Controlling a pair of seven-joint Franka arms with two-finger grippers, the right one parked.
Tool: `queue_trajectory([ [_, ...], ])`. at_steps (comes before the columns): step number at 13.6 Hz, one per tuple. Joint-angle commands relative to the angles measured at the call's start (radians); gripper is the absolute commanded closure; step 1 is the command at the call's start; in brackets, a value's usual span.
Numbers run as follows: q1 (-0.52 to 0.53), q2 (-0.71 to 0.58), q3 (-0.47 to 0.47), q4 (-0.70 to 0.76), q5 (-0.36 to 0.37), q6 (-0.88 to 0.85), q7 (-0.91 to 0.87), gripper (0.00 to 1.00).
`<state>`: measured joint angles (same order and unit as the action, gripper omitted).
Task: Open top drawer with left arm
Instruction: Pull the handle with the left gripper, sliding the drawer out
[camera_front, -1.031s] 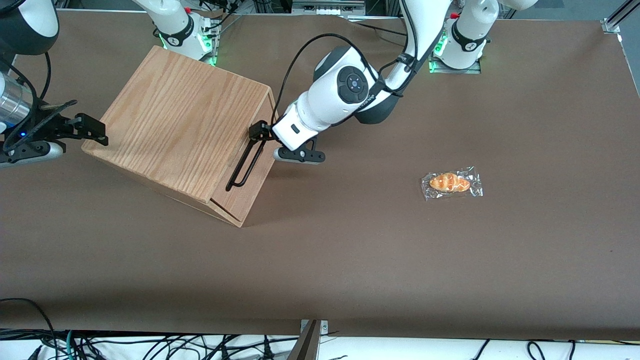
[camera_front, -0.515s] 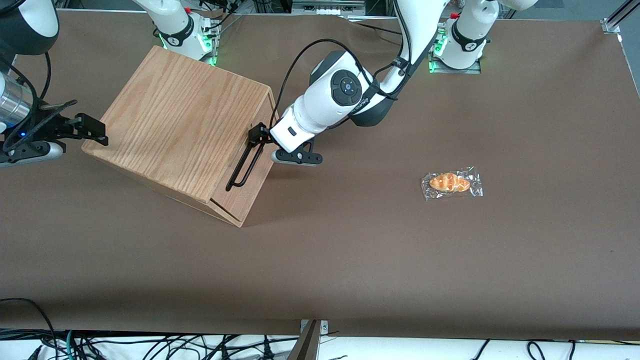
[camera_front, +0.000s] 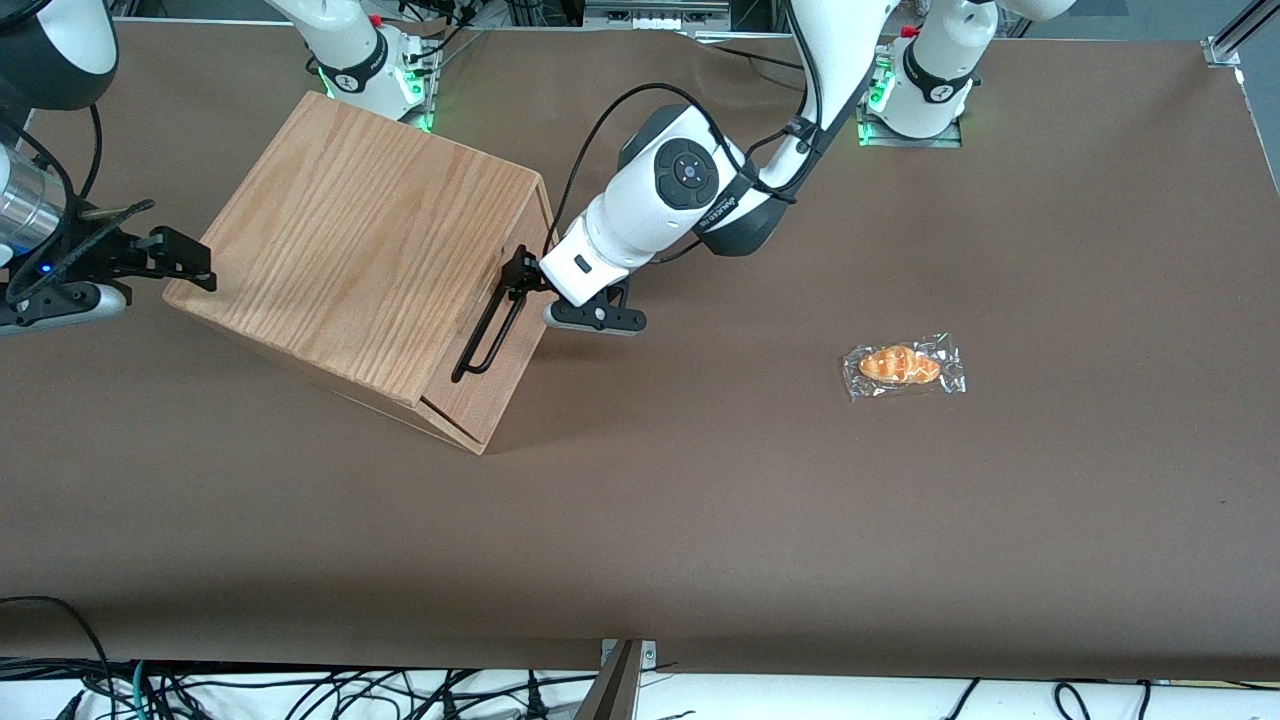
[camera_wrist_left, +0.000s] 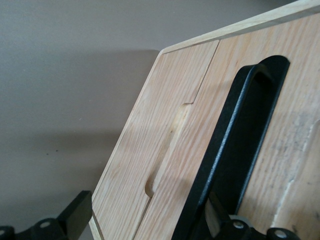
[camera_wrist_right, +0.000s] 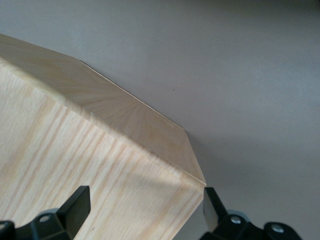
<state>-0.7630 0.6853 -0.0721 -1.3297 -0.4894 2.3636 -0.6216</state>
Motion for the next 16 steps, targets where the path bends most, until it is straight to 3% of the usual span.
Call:
queue_trajectory([
  [1,-0.015,0.022,0.012,0.023,0.037,-0.003,-0.027,0.00],
  [5,0.001,0.019,0.018,0.021,0.080,-0.041,-0.027,0.00],
  [13,0.037,0.011,0.067,0.021,0.080,-0.093,-0.023,0.00],
  [16,0.096,0.010,0.067,0.032,0.083,-0.115,-0.018,0.00],
])
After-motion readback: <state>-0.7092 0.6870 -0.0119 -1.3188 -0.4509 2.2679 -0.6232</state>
